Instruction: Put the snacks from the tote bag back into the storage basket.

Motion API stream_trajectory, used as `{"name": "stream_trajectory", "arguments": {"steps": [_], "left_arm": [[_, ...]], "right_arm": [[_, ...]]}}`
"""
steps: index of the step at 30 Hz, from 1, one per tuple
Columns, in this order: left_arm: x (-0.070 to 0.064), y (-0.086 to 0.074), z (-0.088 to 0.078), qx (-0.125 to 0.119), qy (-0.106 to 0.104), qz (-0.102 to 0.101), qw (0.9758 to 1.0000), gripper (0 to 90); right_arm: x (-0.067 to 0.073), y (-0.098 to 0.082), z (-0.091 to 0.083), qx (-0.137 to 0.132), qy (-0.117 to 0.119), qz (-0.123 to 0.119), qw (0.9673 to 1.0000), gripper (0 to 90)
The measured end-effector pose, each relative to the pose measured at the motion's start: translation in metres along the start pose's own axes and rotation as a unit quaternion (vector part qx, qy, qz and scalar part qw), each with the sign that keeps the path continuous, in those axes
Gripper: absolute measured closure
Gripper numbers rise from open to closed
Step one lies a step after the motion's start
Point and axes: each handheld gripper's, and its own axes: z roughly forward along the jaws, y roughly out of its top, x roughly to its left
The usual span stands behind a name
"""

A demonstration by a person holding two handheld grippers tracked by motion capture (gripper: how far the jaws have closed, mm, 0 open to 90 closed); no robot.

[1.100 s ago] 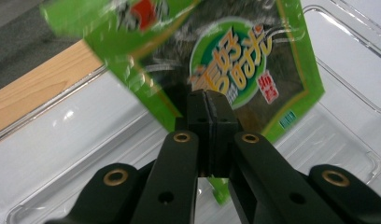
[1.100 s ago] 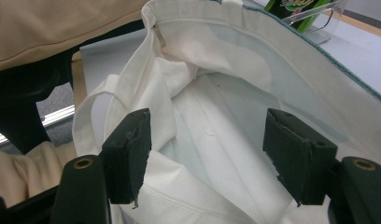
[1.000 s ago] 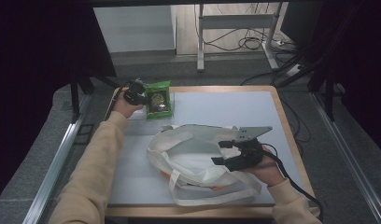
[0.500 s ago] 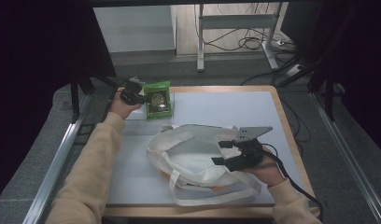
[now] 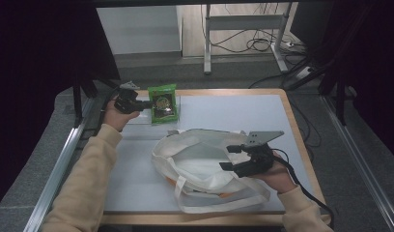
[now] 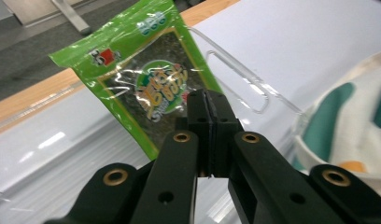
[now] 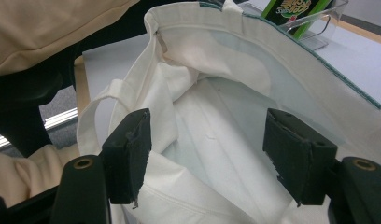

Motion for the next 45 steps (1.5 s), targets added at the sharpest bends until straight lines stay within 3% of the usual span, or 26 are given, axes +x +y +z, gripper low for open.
{"name": "stream_trajectory", "arguments": {"steps": [15, 27, 36, 45], "left_arm": [[-0.021, -0.026, -0.035, -0.046, -0.024, -0.008, 0.9986, 86.7], [-0.056, -0.05, -0.058, -0.079, -0.031, -0.011, 0.9963, 63.8], [-0.08, -0.063, -0.069, -0.069, -0.03, 0.003, 0.9972, 46.0], [-0.093, -0.07, -0.07, -0.066, -0.032, 0.004, 0.9973, 38.1]], "right_arm": [[-0.001, 0.0, -0.001, 0.0, -0.004, 0.0, 1.0, 32.2], [0.004, 0.002, -0.011, -0.018, -0.015, -0.006, 0.9997, 31.1], [0.0, -0.008, -0.033, -0.041, -0.036, 0.006, 0.9985, 30.9], [-0.006, -0.024, -0.066, -0.063, -0.069, 0.026, 0.9953, 30.9]]}}
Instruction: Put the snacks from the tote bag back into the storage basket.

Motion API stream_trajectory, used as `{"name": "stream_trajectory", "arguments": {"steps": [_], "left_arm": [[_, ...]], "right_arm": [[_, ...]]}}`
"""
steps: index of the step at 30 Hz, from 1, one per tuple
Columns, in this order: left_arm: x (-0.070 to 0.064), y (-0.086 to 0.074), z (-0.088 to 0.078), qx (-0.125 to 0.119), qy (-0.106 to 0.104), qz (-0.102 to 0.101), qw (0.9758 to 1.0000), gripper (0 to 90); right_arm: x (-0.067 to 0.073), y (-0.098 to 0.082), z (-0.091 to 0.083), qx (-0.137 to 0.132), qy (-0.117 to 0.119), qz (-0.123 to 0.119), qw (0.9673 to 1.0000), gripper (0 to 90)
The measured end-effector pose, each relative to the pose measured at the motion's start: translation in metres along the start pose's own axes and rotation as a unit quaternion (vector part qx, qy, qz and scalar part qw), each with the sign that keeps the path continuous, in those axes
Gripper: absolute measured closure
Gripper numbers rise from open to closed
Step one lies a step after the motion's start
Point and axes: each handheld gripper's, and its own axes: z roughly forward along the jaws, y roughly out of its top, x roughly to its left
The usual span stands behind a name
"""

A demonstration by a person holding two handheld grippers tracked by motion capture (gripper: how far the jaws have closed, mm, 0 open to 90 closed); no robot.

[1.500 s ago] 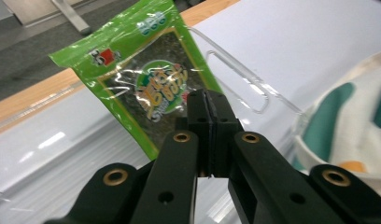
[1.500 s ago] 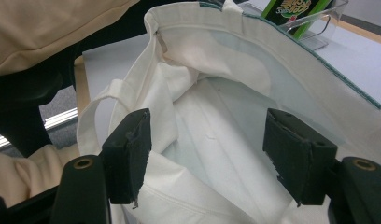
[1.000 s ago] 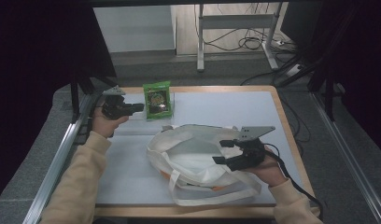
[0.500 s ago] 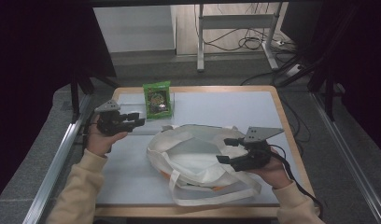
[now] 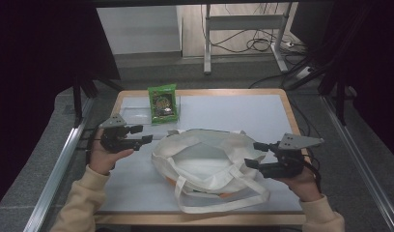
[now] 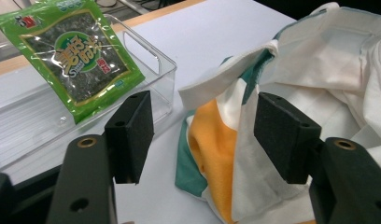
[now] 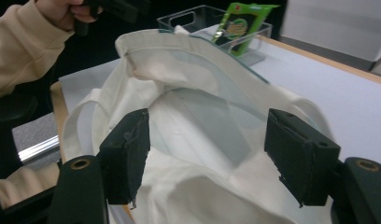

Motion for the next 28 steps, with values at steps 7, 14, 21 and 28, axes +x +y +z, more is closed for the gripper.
{"name": "stream_trajectory", "arguments": {"steps": [7, 14, 21, 28], "left_arm": [[-0.006, 0.0, 0.003, 0.001, 0.0, 0.004, 1.0, 35.6], [-0.007, -0.001, 0.002, -0.001, 0.002, 0.006, 1.0, 35.0], [-0.007, 0.0, -0.002, -0.006, 0.004, 0.007, 0.9999, 34.2], [-0.007, -0.001, -0.004, -0.009, 0.006, 0.006, 0.9999, 33.2]], "right_arm": [[-0.022, -0.016, -0.021, -0.01, -0.041, 0.026, 0.9988, 30.9], [-0.039, -0.028, -0.028, -0.007, -0.062, 0.048, 0.9969, 30.9], [-0.043, -0.031, -0.03, -0.008, -0.067, 0.055, 0.9962, 30.9], [-0.042, -0.031, -0.029, -0.007, -0.064, 0.054, 0.9965, 30.1]]}}
